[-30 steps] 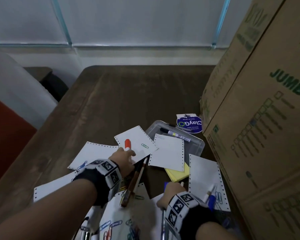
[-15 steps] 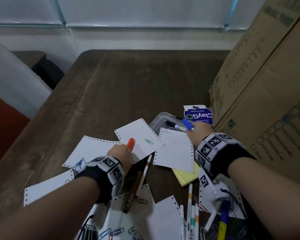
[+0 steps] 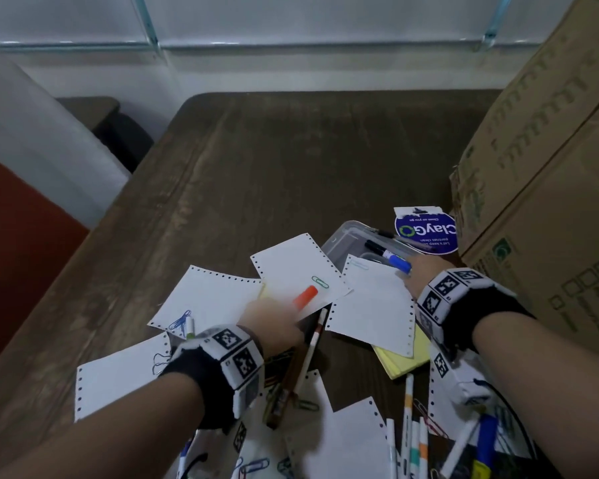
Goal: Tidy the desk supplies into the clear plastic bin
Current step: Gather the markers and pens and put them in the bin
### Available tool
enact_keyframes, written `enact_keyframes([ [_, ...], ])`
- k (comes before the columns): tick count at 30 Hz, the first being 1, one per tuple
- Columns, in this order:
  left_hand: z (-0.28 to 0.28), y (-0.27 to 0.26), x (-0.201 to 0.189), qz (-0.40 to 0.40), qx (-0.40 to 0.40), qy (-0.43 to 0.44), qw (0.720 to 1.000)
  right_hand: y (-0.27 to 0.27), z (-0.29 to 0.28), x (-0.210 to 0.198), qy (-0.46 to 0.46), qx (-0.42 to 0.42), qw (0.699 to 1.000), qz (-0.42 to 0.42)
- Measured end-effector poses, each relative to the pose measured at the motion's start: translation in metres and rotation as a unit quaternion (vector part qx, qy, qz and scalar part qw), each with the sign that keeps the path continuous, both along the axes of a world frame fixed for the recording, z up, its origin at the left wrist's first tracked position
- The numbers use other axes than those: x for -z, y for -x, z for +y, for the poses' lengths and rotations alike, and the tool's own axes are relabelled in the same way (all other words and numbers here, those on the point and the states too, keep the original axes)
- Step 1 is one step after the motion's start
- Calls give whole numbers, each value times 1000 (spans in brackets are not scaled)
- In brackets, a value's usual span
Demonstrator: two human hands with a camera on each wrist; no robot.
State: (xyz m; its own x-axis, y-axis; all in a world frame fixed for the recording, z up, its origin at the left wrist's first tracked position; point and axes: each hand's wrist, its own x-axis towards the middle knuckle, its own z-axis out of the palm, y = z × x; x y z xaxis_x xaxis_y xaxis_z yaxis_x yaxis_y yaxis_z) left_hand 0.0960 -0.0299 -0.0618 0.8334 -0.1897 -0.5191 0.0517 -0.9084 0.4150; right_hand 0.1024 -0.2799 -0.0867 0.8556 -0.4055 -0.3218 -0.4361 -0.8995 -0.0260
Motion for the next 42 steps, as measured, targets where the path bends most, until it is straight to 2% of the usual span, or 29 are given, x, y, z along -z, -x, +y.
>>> enact_keyframes([
  [3, -3, 10, 8, 24, 57, -59, 996, -2, -1, 1, 7, 13, 999, 35],
  [9, -5, 21, 6, 44, 104, -98, 989, -4, -7, -8, 7, 18, 1000, 15],
  [12, 0, 10, -4, 76, 71, -68, 992, -6, -4, -8, 13, 18, 1000, 11],
  [15, 8, -6, -21, 105, -7, 2, 994, -3, -1, 0, 31, 10, 999, 6],
  [19, 16, -13, -32, 146, -86, 98, 981, -1, -1, -4, 23, 15, 999, 28],
  [22, 19, -12, -33, 169, -124, 146, 967, 4, 1, -7, 53, 13, 997, 49],
  [26, 19, -8, -29, 174, -135, 173, 960, 18, 8, -14, 40, 48, 998, 31],
  [29, 20, -9, -29, 143, -134, 209, 958, 23, 10, -23, -2, 66, 998, 5],
  [31, 21, -7, -35, 135, -146, 257, 946, 27, 16, -35, -64, 97, 992, -38],
  [33, 21, -4, -44, 136, -159, 307, 928, 30, 25, -49, -99, 95, 989, -64],
  [37, 20, 15, -67, 127, -174, 388, 896, 50, 50, -76, -167, 39, 978, -119],
  [42, 14, 48, -85, 127, -202, 460, 855, 86, 95, -109, -326, -44, 930, -165],
])
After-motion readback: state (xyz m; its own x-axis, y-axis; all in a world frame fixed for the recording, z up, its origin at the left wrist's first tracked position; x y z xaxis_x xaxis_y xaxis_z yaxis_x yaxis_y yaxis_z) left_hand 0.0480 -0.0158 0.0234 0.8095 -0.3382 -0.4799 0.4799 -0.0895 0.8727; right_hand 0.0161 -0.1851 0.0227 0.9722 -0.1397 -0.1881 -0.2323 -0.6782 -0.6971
